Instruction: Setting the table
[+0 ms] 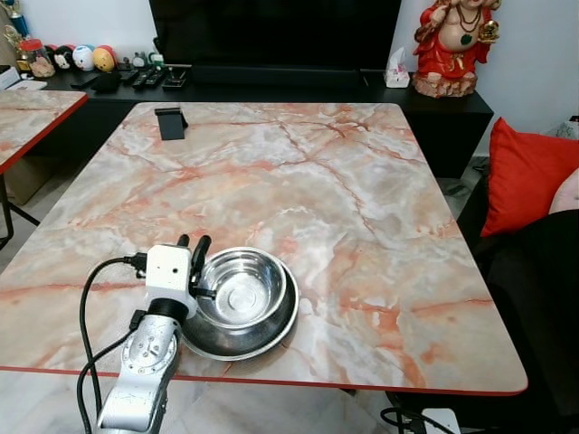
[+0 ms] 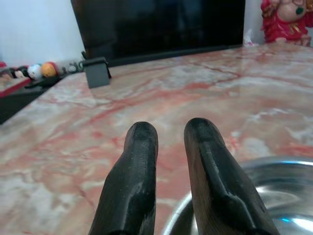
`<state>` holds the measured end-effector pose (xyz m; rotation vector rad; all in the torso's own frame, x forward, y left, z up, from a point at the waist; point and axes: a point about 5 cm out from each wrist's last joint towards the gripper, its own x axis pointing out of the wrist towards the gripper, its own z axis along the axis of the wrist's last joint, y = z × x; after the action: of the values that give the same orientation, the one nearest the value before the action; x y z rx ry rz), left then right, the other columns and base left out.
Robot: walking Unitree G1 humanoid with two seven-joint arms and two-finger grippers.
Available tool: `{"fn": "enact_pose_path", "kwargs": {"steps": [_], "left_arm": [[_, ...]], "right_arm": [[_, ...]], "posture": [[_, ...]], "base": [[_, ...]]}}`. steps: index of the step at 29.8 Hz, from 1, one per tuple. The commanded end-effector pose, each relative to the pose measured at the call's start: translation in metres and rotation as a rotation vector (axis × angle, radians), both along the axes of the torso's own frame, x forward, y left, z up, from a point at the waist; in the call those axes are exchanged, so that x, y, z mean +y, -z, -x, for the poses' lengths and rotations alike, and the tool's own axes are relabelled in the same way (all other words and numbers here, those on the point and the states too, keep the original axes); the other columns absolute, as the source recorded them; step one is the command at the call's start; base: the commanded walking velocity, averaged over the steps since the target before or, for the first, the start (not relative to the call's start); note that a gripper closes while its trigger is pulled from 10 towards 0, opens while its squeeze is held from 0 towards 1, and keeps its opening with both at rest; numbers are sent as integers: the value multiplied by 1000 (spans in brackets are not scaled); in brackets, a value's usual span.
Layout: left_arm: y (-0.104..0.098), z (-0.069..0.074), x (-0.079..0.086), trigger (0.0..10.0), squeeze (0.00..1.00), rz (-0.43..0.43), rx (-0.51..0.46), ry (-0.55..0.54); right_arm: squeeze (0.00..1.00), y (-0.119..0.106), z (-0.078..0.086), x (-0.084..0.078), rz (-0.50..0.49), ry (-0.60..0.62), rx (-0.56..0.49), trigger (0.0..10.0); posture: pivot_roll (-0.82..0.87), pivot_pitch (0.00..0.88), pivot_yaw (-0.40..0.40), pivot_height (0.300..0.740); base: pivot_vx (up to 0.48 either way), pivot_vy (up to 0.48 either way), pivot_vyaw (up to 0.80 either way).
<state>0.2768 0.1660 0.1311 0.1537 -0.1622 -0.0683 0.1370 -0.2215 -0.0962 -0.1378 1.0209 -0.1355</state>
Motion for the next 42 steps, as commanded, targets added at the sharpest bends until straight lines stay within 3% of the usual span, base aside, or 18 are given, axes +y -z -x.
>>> {"fn": "enact_pose_path", "kwargs": {"steps": [1, 42], "left_arm": [[-1, -1, -1, 10000, 0, -22, -7, 14], [-9, -8, -1, 10000, 0, 15, -29, -11]], "right_arm": [[0, 1, 2, 1, -6, 16, -7, 10000], [0, -1, -2, 0, -4, 34, -24, 10000]], "posture": [[-56, 0, 26, 732], [-45, 0, 16, 732]], "base": [[0, 296, 0], [0, 299, 0]]}}
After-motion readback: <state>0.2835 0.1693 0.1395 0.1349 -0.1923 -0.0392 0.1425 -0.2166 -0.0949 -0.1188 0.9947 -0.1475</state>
